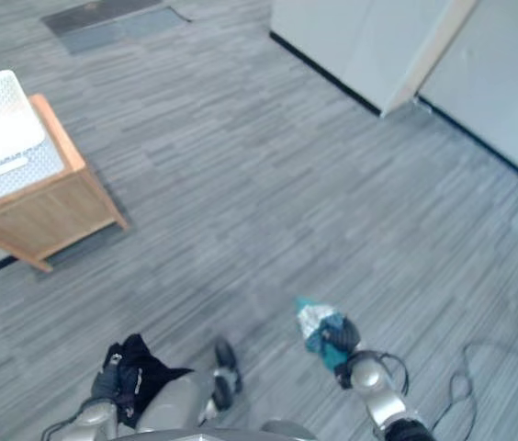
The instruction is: Tidy up the quilt and then pick up the clothes from the bed and put them into the laundry hamper.
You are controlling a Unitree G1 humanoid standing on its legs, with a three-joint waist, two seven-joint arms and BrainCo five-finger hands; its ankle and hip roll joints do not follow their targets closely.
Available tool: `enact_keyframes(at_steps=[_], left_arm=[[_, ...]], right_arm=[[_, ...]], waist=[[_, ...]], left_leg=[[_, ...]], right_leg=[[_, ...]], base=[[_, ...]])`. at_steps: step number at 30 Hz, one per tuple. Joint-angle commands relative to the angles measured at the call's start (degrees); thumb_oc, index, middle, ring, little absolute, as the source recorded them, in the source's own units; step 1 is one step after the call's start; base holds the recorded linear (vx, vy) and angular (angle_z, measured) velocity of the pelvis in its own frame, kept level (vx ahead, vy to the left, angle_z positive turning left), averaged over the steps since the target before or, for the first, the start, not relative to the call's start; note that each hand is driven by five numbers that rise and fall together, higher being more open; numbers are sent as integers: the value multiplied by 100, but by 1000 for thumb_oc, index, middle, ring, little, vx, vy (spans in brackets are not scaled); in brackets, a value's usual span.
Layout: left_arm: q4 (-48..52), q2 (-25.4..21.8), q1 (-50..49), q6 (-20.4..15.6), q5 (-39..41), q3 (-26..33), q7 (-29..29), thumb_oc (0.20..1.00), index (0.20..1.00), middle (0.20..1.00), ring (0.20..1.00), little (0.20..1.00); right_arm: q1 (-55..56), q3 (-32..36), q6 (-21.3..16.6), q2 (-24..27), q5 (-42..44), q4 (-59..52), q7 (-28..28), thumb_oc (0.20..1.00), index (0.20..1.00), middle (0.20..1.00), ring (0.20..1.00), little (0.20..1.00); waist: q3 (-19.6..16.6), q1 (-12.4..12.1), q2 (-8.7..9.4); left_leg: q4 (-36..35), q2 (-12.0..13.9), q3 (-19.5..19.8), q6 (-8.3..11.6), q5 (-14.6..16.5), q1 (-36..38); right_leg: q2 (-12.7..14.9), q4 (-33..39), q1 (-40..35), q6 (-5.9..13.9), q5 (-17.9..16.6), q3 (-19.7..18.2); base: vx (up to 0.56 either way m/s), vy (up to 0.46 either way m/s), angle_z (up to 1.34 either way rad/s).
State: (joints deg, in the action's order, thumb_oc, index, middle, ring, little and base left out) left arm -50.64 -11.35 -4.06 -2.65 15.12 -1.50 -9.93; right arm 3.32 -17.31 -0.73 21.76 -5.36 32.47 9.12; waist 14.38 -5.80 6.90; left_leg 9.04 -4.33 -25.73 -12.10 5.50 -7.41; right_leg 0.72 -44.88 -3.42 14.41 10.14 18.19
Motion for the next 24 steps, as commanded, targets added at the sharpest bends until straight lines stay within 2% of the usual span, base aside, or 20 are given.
enact_keyframes(at_steps=[1,2,3,4,6,8,10,11,12,13,14,15,16,17,18,19,21,22,23,24], left_arm=[[216,-183,237,-151,4,-104,-157,200,200,200,200,200],[215,-209,261,-168,-47,-137,-165,200,200,200,200,200],[216,-256,325,-199,-124,-258,-194,200,200,200,200,200],[217,-254,380,-215,-143,-310,-192,200,200,200,200,200],[210,-271,531,-243,-322,-430,-209,200,200,200,200,200],[262,-325,652,-279,-478,-503,-246,200,200,200,200,200],[244,-355,694,-275,-571,-533,-230,200,200,200,200,200],[200,-430,710,-285,-682,-549,-217,200,200,200,200,200],[127,-441,680,-282,-774,-565,-230,200,200,200,200,200],[80,-418,621,-312,-717,-529,-199,200,200,200,200,200],[66,-389,593,-314,-668,-529,-187,200,200,200,200,200],[67,-388,592,-314,-667,-527,-187,200,200,200,200,200],[126,-297,550,-308,-557,-556,-155,200,200,200,200,200],[127,-300,551,-307,-557,-555,-155,200,200,200,200,200],[372,-316,521,-319,-432,-571,-138,200,200,200,200,200],[469,-323,530,-344,-368,-572,-154,200,200,200,200,200],[560,-285,508,-325,-369,-632,-96,200,200,200,200,200],[560,-287,509,-324,-369,-631,-96,200,200,200,200,200],[646,-268,464,-318,-366,-659,-49,200,200,200,200,200],[865,-278,339,-306,-440,-701,11,200,200,200,200,200]], right_arm=[[-523,574,-235,286,-83,-187,53,200,200,200,200,200],[-438,634,-248,270,-49,-202,59,200,200,200,200,200],[-294,719,-267,263,39,-150,84,200,200,200,200,200],[-234,747,-251,264,86,-100,83,200,200,200,200,200],[-111,804,-242,264,164,-24,119,200,200,200,200,200],[-19,883,-221,254,213,37,138,200,200,200,200,200],[38,895,-218,253,191,63,129,200,200,200,200,200],[66,860,-219,256,128,51,104,200,200,200,200,200],[78,807,-231,265,85,64,55,200,200,200,200,200],[42,783,-252,243,123,103,1,200,200,200,200,200],[12,760,-275,262,133,117,-21,200,200,200,200,200],[10,758,-277,264,134,121,-21,200,200,200,200,200],[-23,776,-325,324,245,94,13,200,200,200,200,200],[-25,775,-325,321,245,94,13,200,200,200,200,200],[-10,743,-332,394,327,-5,64,200,200,200,200,200],[-95,715,-318,426,336,3,73,200,200,200,200,200],[-148,707,-262,398,291,43,1,200,200,200,200,200],[-150,707,-262,396,291,43,1,200,200,200,200,200],[-123,730,-248,396,275,6,-19,200,200,200,200,200],[-66,751,-250,399,256,9,-24,200,200,200,200,200]], waist=[[125,-202,-374],[125,-125,-433],[98,114,-494],[104,221,-479],[85,525,-436],[52,650,-385],[68,746,-421],[118,781,-416],[120,831,-374],[63,850,-368],[50,878,-360],[41,897,-367],[154,905,-331],[133,915,-320],[310,806,-202],[423,716,-176],[443,625,-206],[432,624,-191],[401,583,-202],[314,533,-270]], left_leg=[[-337,391,201,588,76,699],[-384,389,439,575,97,852],[-465,380,1079,649,74,1086],[-464,363,1324,703,77,1194],[-517,335,2024,899,210,1427],[-702,424,2478,1089,330,1676],[-843,551,2763,1182,384,1875],[-934,750,2980,1397,418,2136],[-930,849,3128,1482,515,2279],[-728,954,3197,1547,411,2281],[-267,1063,3188,1589,237,2076],[-222,1068,3209,1592,261,2041],[1672,1331,2600,1592,-487,1109],[1680,1319,2610,1591,-498,1071],[2955,1159,2288,1460,-346,461],[3266,785,2267,1479,-150,97],[2925,601,1807,1478,-27,-255],[2903,586,1799,1475,-48,-262],[2538,654,1564,1442,-45,-425],[1465,814,1186,1333,49,-594]], right_leg=[[418,309,649,59,-1534,-542],[585,334,780,56,-1488,-634],[745,953,1075,-334,-1180,-941],[702,1315,1161,-404,-1069,-1221],[455,2827,1269,-472,-806,-2045],[650,4018,1513,-371,-994,-2466],[724,4351,1605,-287,-1143,-2464],[849,4364,1770,-179,-1284,-2196],[871,4149,1709,-160,-1244,-2150],[785,3943,1687,-148,-1257,-2207],[713,3852,1589,-215,-1216,-2255],[713,3844,1597,-218,-1210,-2237],[705,3871,1269,-567,-1085,-2089],[717,3878,1293,-567,-1099,-2086],[672,4059,851,-806,-990,-1842],[613,4129,682,-849,-925,-1826],[530,4198,367,-862,-768,-1675],[545,4202,381,-860,-776,-1679],[553,4237,225,-858,-653,-1611],[498,4243,-50,-857,-361,-1413]], base=[[359,-67,129],[644,-150,142],[850,-227,144],[856,-343,169],[714,-355,244],[596,-306,214],[515,-377,121],[771,-657,174],[722,-662,183],[503,-482,150],[309,-309,98],[343,-507,76],[198,-361,32],[408,-720,69],[286,-482,74],[426,-584,90],[318,-244,15],[275,-111,16],[451,-84,17],[653,-101,19]])
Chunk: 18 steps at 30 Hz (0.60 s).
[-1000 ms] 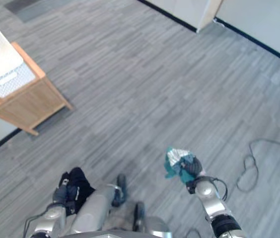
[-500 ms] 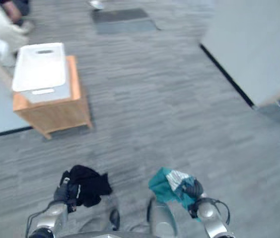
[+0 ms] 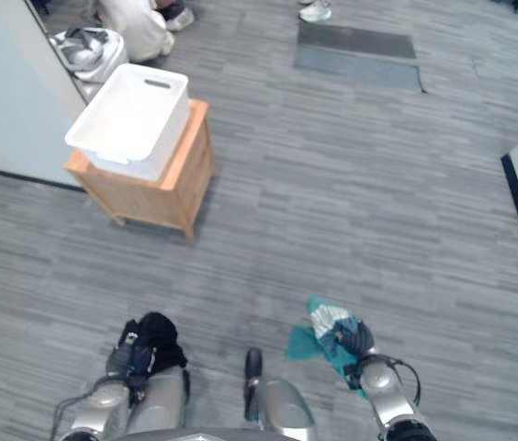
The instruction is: Tidy up the quilt and then pick up the clothes from the bed and put them into the laundry hamper.
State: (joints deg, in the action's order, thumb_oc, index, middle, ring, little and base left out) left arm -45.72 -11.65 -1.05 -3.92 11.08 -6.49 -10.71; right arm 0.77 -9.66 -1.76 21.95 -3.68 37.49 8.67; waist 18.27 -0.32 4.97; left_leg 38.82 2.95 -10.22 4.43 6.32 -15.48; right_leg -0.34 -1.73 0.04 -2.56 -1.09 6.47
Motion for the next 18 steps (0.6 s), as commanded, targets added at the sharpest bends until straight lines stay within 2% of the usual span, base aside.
enact_keyframes(at_steps=[1,2,3,4,5,6,7,8,9,10,11,12,13,14,15,16,17,18], left_arm=[[431,-254,-42,-146,-65,-183,103,200,200,200,200,200],[427,-254,-50,-131,-83,-174,125,200,200,200,200,200],[433,-254,-54,-128,-85,-173,126,200,200,200,200,200],[363,-239,-154,-66,-35,-63,143,200,200,200,200,200],[364,-240,-156,-66,-34,-63,143,200,200,200,200,200],[271,-216,-135,5,-80,-124,191,200,200,200,200,200],[235,-230,-104,23,-143,-121,159,200,200,200,200,200],[242,-265,-62,26,-141,-117,156,200,200,200,200,200],[242,-266,-62,26,-141,-117,156,200,200,200,200,200],[285,-325,-5,8,-197,-130,86,200,200,200,200,200],[266,-354,60,-12,-191,-137,79,200,200,200,200,200],[265,-353,63,-13,-191,-136,79,200,200,200,200,200],[259,-366,109,-24,-178,-157,64,200,200,200,200,200],[292,-403,172,-66,-180,-233,52,200,200,200,200,200],[296,-407,211,-82,-198,-247,51,200,200,200,200,200],[295,-407,212,-82,-198,-246,51,200,200,200,200,200],[242,-432,370,-137,-273,-239,-8,200,200,200,200,200],[241,-432,372,-138,-273,-238,-8,200,200,200,200,200]], right_arm=[[208,-22,-137,374,77,-466,28,200,200,200,200,200],[212,-10,-129,361,50,-430,34,200,200,200,200,200],[211,-11,-134,358,46,-425,36,200,200,200,200,200],[167,-14,-121,291,-61,-395,26,200,200,200,200,200],[168,-15,-121,290,-61,-396,27,200,200,200,200,200],[228,-22,-146,177,-122,-377,17,200,200,200,200,200],[261,-17,-125,97,-164,-421,-6,200,200,200,200,200],[282,-19,-128,27,-156,-515,-7,200,200,200,200,200],[283,-19,-127,26,-156,-517,-8,200,200,200,200,200],[300,-16,-152,-38,-141,-655,-5,200,200,200,200,200],[286,-28,-149,-47,-154,-658,7,200,200,200,200,200],[283,-28,-150,-46,-154,-657,7,200,200,200,200,200],[280,-47,-148,-54,-142,-668,8,200,200,200,200,200],[272,-83,-149,-11,-119,-677,32,200,200,200,200,200],[277,-69,-142,8,-94,-681,47,200,200,200,200,200],[276,-69,-142,9,-94,-681,47,200,200,200,200,200],[293,-20,-157,48,-50,-694,67,200,200,200,200,200],[291,-21,-157,48,-49,-693,67,200,200,200,200,200]], waist=[[-115,-41,-93],[-162,-74,-130],[-152,-76,-127],[-291,-178,-76],[-286,-180,-71],[-349,-155,-24],[-317,-92,17],[-296,-40,5],[-294,-41,11],[-236,90,-129],[-213,140,-172],[-218,144,-186],[-206,205,-195],[-218,331,-203],[-237,390,-196],[-238,398,-205],[-277,535,-209],[-284,538,-207]], left_leg=[[-2117,101,-602,-297,-300,153],[-2447,184,-749,-185,-414,84],[-2554,186,-801,-213,-565,103],[-3330,333,-1052,-201,-811,280],[-3340,326,-1056,-202,-814,292],[-3447,121,-990,-423,-757,607],[-3464,46,-1061,-542,-674,829],[-3525,31,-1064,-598,-614,1043],[-3529,24,-1067,-599,-615,1047],[-3883,81,-938,-633,-588,1555],[-3958,105,-869,-591,-563,1728],[-3960,122,-863,-586,-572,1718],[-4005,129,-760,-540,-543,1858],[-4066,92,-524,-377,-447,2085],[-4096,110,-396,-282,-380,2198],[-4095,122,-387,-278,-387,2192],[-4162,243,-102,-95,-200,2392],[-4161,242,-100,-95,-207,2379]], right_leg=[[537,-129,-559,816,932,-147],[455,-149,-741,823,1088,-95],[448,-157,-706,801,1043,-80],[306,-565,-1162,925,1239,66],[312,-571,-1166,927,1245,64],[301,-1716,-922,1238,694,46],[381,-2465,-723,1553,109,34],[471,-2978,-539,1648,-144,43],[478,-2991,-535,1649,-136,40],[609,-3809,214,1593,-251,21],[725,-3560,416,1500,-86,120],[708,-3538,416,1491,-103,132],[802,-3119,565,1400,30,206],[846,-1925,697,1269,276,91],[863,-1157,667,1277,300,-23],[851,-1109,645,1273,269,-8],[949,-40,775,1385,106,-550],[951,-20,777,1384,87,-548]], base=[[733,-74,10],[369,-36,32],[832,1,58],[619,5,47],[984,51,31],[493,44,12],[636,52,20],[315,22,35],[473,21,43],[517,-14,39],[516,-17,53],[361,-73,54],[561,-212,82],[748,-304,86],[573,-262,97],[553,-358,96],[365,-264,109],[730,-509,162]])
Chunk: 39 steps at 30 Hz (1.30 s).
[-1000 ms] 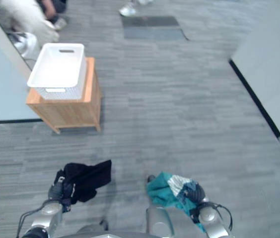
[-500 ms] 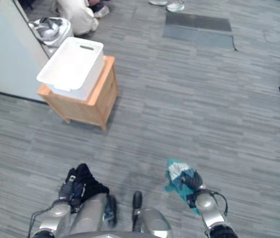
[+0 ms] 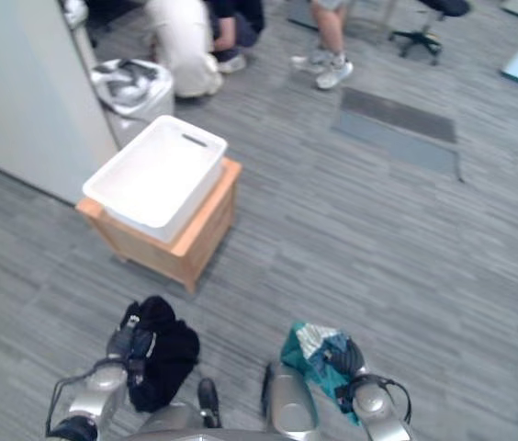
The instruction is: Tidy up the quilt and then pick up the clothes from the bed and put them into the laundry hamper.
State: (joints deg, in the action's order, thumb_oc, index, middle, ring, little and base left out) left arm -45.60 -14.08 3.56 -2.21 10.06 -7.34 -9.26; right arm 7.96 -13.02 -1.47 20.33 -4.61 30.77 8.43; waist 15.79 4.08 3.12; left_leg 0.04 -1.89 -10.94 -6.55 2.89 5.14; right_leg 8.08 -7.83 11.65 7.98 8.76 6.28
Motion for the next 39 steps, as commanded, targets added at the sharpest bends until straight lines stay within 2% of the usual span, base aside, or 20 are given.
enact_keyframes(at_steps=[1,4,5,6,8,9,11,13,15,16,17,18,19,21,23,25,27,28,33,39], left_arm=[[244,-234,-62,-323,-286,-106,-249,200,200,200,200,200],[281,-253,-142,-400,-259,-174,-142,200,200,200,200,200],[303,-237,-181,-384,-78,-116,-144,200,200,200,200,200],[506,-241,-215,-438,51,-148,-147,200,200,200,200,200],[573,-238,-244,-431,16,-168,-147,200,200,200,200,200],[575,-241,-243,-430,16,-166,-147,200,200,200,200,200],[639,-238,-283,-400,-20,-158,-51,200,200,200,200,200],[782,-196,-460,-394,-122,-137,55,200,200,200,200,200],[745,-196,-502,-332,-187,-113,20,200,200,200,200,200],[781,-239,-614,-332,-202,-76,109,200,200,200,200,200],[739,-245,-666,-333,-216,-43,122,200,200,200,200,200],[688,-258,-631,-314,-245,-59,138,200,200,200,200,200],[667,-291,-649,-287,-266,5,117,200,200,200,200,200],[625,-300,-628,-294,-280,28,64,200,200,200,200,200],[547,-302,-610,-316,-283,36,70,200,200,200,200,200],[484,-347,-628,-401,-423,-12,99,200,200,200,200,200],[464,-359,-600,-417,-463,-38,114,200,200,200,200,200],[300,-418,-497,-411,-556,-28,40,200,200,200,200,200],[170,-440,-546,-474,-443,20,31,200,200,200,200,200],[141,-410,-779,-547,-159,-30,68,200,200,200,200,200]], right_arm=[[-416,304,-174,294,-22,-91,84,200,200,200,200,200],[-333,262,-188,279,-64,-119,16,200,200,200,200,200],[-457,179,-194,390,-66,-143,-25,200,200,200,200,200],[-537,234,-239,497,26,-253,38,200,200,200,200,200],[-533,255,-241,516,41,-201,79,200,200,200,200,200],[-537,254,-243,513,41,-199,79,200,200,200,200,200],[-644,298,-168,586,-8,-121,82,200,200,200,200,200],[-693,399,-129,650,-62,-13,84,200,200,200,200,200],[-667,476,-126,650,-98,-18,124,200,200,200,200,200],[-621,553,-133,649,-132,-82,126,200,200,200,200,200],[-591,564,-147,622,-173,-145,132,200,200,200,200,200],[-570,597,-156,604,-219,-146,155,200,200,200,200,200],[-579,622,-135,574,-329,-426,124,200,200,200,200,200],[-582,639,-169,573,-383,-637,142,200,200,200,200,200],[-612,619,-194,595,-416,-758,153,200,200,200,200,200],[-600,722,-317,770,-516,-1320,207,200,200,200,200,200],[-601,731,-329,819,-556,-1437,194,200,200,200,200,200],[-648,760,-376,957,-647,-1561,250,200,200,200,200,200],[-1135,686,-505,1346,-692,-2057,221,200,200,200,200,200],[-2784,-6,-633,2005,-494,-2247,71,200,200,200,200,200]], waist=[[-18,168,-48],[-108,120,19],[-9,79,28],[186,-54,185],[265,-73,220],[251,-68,229],[264,-186,224],[104,-201,91],[47,-168,1],[-33,-64,-105],[-57,-59,-131],[-67,-17,-131],[8,84,-123],[83,145,-123],[58,141,-91],[-85,224,-83],[-124,238,-73],[-155,269,-21],[-173,121,78],[-255,-181,3]], left_leg=[[-237,921,199,1119,302,593],[54,999,288,1226,389,721],[1082,1240,474,1289,-66,345],[2579,1338,499,1173,-520,-472],[3008,1445,331,1091,-479,-763],[3001,1436,334,1089,-497,-784],[2667,1176,-180,1028,-221,-1136],[1539,646,-845,993,-36,-1307],[1182,644,-1116,1071,-24,-1220],[534,616,-1495,938,29,-673],[384,579,-1513,845,-113,-553],[271,567,-1497,793,-63,-421],[-23,522,-1408,667,-43,-86],[-227,579,-1243,683,-82,95],[-281,580,-1123,717,-80,141],[-402,605,-719,839,-18,155],[-419,605,-641,869,4,155],[-416,636,-420,917,82,226],[-119,665,-176,990,199,206],[-384,841,-21,1157,-30,293]], right_leg=[[184,670,-125,492,-1092,-1034],[120,410,-197,393,-945,-1015],[-154,105,-320,209,-873,-1014],[-95,85,-535,-88,-758,-779],[-84,179,-740,-208,-704,-604],[-75,192,-726,-209,-721,-602],[-33,449,-1073,-241,-652,-384],[-105,678,-1381,-151,-549,-204],[-188,576,-1476,-107,-341,-148],[-271,272,-1515,-35,-190,54],[-299,-108,-1421,-27,-265,228],[-265,-564,-1310,91,-398,361],[-209,-1655,-819,442,-771,284],[-276,-2169,-380,570,-871,-66],[-214,-1784,-442,494,-791,-182],[-44,-257,-513,300,-708,-900],[-15,117,-552,317,-781,-1117],[-13,251,-390,442,-1065,-1522],[86,415,-536,420,-1037,-1235],[49,896,-1039,335,-1026,-885]], base=[[361,-247,153],[443,-376,77],[455,-769,66],[317,-647,70],[138,-306,83],[265,-286,52],[227,-139,13],[330,-27,5],[315,46,37],[218,103,51],[239,95,38],[142,14,21],[153,-2,7],[154,-66,19],[170,-156,56],[258,-263,107],[150,-171,115],[185,-247,93],[138,-174,73],[124,-133,37]])
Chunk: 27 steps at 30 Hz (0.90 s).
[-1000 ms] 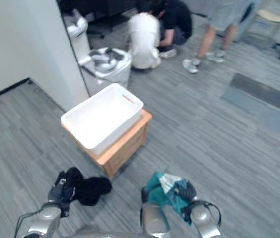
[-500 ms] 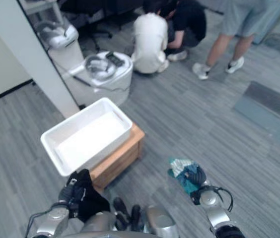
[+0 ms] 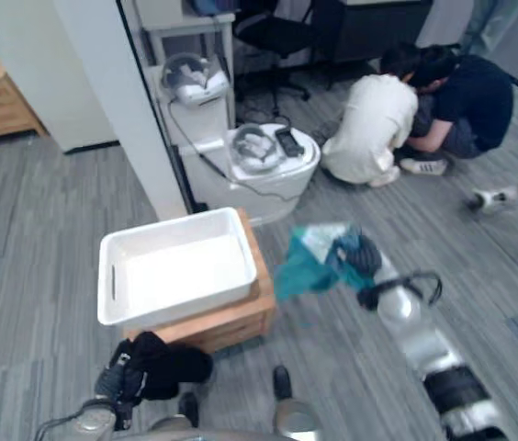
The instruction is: Tidy up the quilt and then pick up the clothes from the bed and put them into the laundry hamper.
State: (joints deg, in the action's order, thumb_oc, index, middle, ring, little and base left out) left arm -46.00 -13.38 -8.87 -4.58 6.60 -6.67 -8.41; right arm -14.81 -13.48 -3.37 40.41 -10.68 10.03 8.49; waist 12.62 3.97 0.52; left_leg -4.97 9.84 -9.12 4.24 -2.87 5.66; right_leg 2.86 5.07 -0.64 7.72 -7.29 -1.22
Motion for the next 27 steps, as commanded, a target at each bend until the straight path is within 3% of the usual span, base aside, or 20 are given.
enact_keyframes(at_steps=[1,8,13,18,27], left_arm=[[294,-501,478,-380,335,-189,-73,200,200,200,200,200],[942,-602,582,-595,741,-463,-145,200,200,200,200,200],[1479,-702,611,-712,953,-474,-198,200,200,200,200,200],[2023,-712,356,-686,1097,-297,-144,200,200,200,200,200],[2066,-621,331,-609,1016,-268,-130,200,200,200,200,200]], right_arm=[[-1135,-256,-466,89,219,-88,91,200,200,200,200,200],[-3006,-1114,-420,51,203,541,268,200,200,200,200,200],[-3651,-1336,-334,17,100,966,429,200,200,200,200,200],[-3196,-1112,-273,-217,16,496,434,200,200,200,200,200],[-2484,-1114,-293,-577,-158,-85,173,200,200,200,200,200]], waist=[[86,-245,225],[179,-441,62],[277,-579,-48],[307,-661,-104],[352,-634,-78]], left_leg=[[53,-304,-152,109,463,186],[-3,-267,133,222,235,-214],[-3,-289,381,304,121,-531],[-3,-308,537,352,85,-674],[-3,-333,493,349,114,-640]], right_leg=[[547,-369,183,321,594,-71],[576,-323,250,249,613,257],[621,-334,346,243,610,558],[664,-327,263,238,650,809],[695,-322,233,232,649,785]], base=[[21,-73,4],[-31,-21,20],[-46,5,46],[-11,26,34],[0,4,0]])
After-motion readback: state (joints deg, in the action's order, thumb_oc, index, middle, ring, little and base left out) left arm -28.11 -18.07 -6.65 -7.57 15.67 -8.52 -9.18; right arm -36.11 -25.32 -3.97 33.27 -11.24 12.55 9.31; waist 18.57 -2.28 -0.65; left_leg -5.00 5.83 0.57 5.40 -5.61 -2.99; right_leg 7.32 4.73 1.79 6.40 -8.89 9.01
